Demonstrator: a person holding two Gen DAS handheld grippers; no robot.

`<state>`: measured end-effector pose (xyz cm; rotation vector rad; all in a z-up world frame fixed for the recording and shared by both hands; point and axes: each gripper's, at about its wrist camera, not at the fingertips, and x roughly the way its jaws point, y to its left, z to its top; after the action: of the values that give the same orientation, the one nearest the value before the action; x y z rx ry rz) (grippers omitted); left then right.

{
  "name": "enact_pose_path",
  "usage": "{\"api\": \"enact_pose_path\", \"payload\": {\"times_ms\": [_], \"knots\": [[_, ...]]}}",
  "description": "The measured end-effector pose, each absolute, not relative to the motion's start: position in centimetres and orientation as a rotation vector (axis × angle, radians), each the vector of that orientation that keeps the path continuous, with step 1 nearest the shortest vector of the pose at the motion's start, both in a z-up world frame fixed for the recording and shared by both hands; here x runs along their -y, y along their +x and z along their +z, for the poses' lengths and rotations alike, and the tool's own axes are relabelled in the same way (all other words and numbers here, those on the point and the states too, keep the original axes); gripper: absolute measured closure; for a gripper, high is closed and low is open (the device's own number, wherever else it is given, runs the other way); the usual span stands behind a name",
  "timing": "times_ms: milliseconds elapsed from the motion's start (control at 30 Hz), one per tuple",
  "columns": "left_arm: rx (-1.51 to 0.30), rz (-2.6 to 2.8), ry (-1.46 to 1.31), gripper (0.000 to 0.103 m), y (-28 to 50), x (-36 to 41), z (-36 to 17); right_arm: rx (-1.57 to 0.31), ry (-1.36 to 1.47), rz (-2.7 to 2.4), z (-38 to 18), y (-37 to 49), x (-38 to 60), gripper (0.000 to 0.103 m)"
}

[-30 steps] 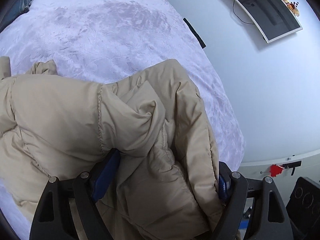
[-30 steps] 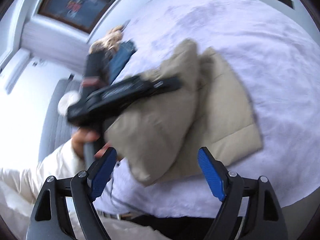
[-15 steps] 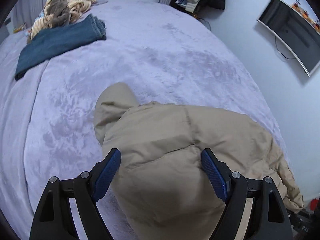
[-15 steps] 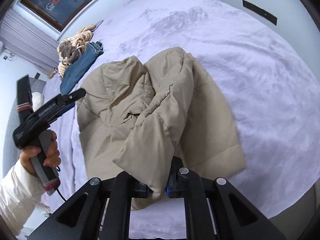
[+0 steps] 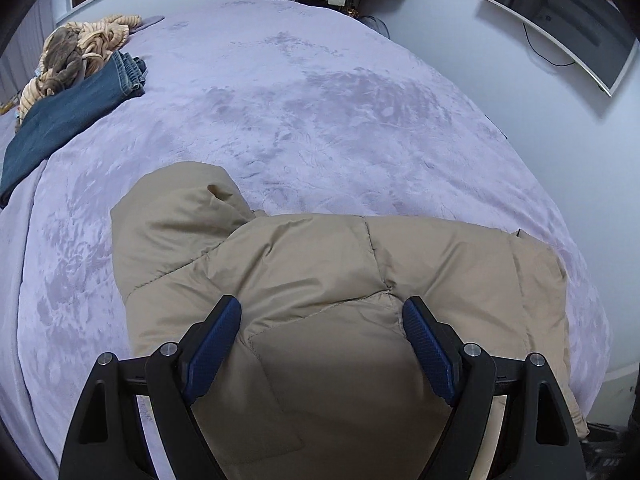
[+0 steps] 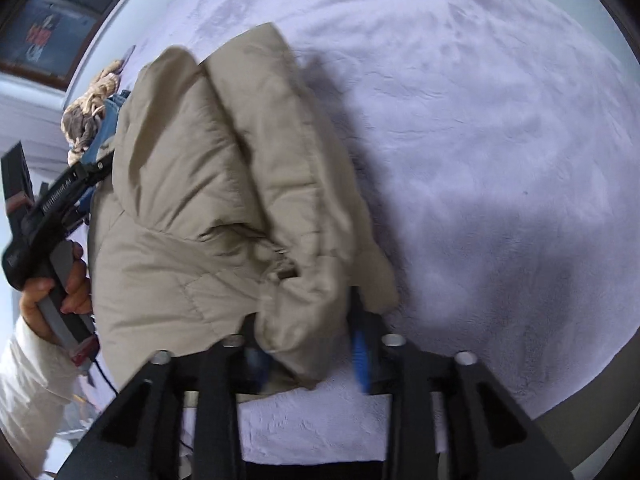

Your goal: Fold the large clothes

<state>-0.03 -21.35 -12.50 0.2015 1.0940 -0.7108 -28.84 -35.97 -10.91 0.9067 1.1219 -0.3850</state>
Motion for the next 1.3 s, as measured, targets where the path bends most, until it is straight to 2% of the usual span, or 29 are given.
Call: {"api": "enact_pose_path", "payload": {"times_ms": [133, 200, 233, 267, 467, 500, 533, 567, 733, 967, 1200, 1300], "knots": [[-1.107, -0.709, 0.191, 0.02, 0.6, 21.4, -12.9, -0.966, 0.877, -0.326, -5.7, -29.3, 38.6, 0.053], [-1.108, -0.707, 0.189, 0.02, 0.6, 21.3, -12.9, -0.921, 0.885, -0.255, -4.4, -27.7, 39.8, 0.038], [-1.107, -0.707, 0.188, 0.02, 0.6, 21.3, -12.8, -0.911, 0.895, -0.208, -4.2, -26.5, 40.3, 0.034], [-1.108, -0.707, 0.188, 0.02, 0.6, 21.3, -12.9, -0.908, 0.91, -0.162, -4.4, -25.1, 40.7, 0.03], [-1.115, -0.695, 0.171, 0.02, 1.0, 20.8, -13.0, -0.955, 1.11, 0.005, -10.5, -16.5, 42.4, 0.03], [-1.117, -0.688, 0.171, 0.02, 1.1, 20.8, -13.0, -0.966, 1.138, 0.014, -11.4, -15.3, 42.5, 0.038], [-1.119, -0.682, 0.172, 0.02, 1.1, 20.9, -13.0, -0.981, 1.13, 0.013, -11.6, -14.3, 42.4, 0.056], [-1.118, -0.673, 0.177, 0.02, 1.0, 21.1, -12.9, -1.013, 1.101, 0.01, -11.7, -13.6, 42.0, 0.09], [-1.099, -0.686, 0.234, 0.02, -0.8, 23.8, -12.8, -1.099, 0.896, -0.11, -11.3, -14.0, 41.9, 0.095], [-1.109, -0.688, 0.292, 0.016, -1.4, 25.5, -13.2, -1.118, 0.938, -0.169, -14.2, -16.7, 44.2, 0.1], [-1.152, -0.667, 0.228, 0.016, -2.2, 19.5, -10.1, -1.161, 0.81, -0.163, -14.0, -15.9, 43.0, 0.1], [-1.229, -0.631, 0.178, 0.015, -3.5, 16.1, -10.7, -1.162, 0.795, -0.164, -14.1, -16.5, 42.8, 0.1]]}}
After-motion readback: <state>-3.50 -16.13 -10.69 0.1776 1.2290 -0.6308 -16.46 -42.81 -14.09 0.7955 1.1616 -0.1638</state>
